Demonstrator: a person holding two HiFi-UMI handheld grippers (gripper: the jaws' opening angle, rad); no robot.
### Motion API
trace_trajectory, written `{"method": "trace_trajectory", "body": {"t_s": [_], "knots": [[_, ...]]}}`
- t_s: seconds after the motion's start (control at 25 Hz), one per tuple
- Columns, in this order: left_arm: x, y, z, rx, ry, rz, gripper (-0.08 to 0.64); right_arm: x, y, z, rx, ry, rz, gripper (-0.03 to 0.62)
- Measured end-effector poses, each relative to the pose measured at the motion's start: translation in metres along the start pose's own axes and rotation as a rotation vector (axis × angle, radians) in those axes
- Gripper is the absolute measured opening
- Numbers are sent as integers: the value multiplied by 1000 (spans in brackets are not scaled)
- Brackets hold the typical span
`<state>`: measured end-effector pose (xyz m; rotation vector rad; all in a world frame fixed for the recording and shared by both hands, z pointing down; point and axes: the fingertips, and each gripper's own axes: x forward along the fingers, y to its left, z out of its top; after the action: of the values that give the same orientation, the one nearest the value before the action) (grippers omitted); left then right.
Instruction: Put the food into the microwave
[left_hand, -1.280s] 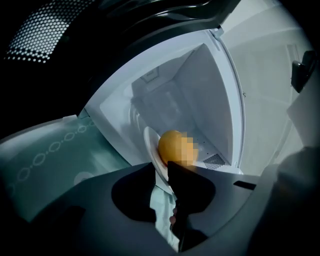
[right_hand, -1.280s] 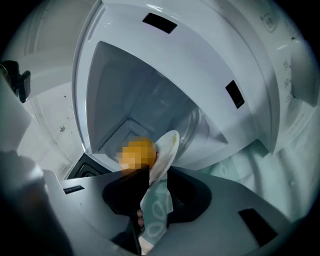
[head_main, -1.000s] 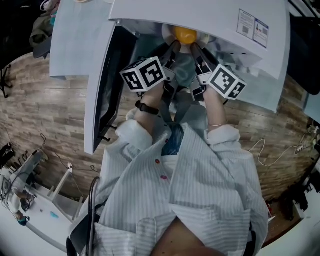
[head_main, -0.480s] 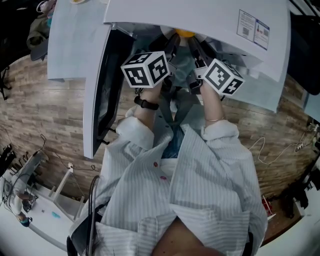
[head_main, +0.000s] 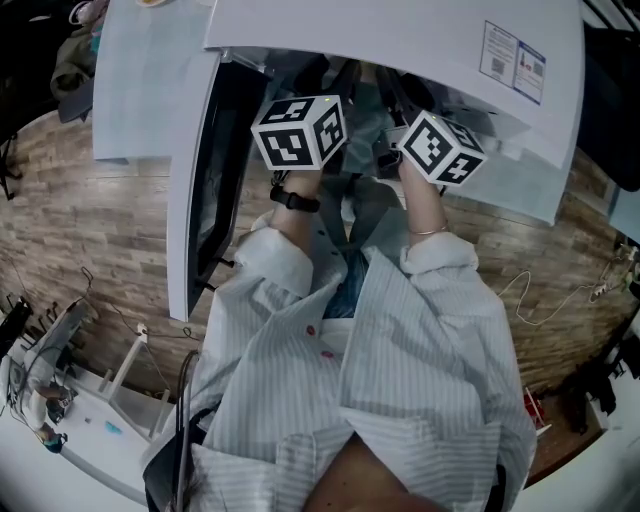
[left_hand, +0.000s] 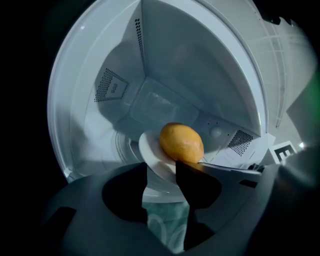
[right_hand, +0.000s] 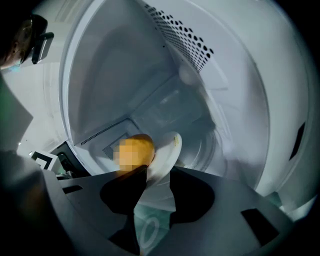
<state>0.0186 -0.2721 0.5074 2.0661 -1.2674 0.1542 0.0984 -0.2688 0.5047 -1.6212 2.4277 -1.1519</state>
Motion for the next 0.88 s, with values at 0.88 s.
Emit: {"method": "trace_trajectory", "body": {"t_s": [0.88], "knots": [[7, 10, 2, 162, -6, 61, 183, 12, -7, 0, -302, 46, -161, 238]]}}
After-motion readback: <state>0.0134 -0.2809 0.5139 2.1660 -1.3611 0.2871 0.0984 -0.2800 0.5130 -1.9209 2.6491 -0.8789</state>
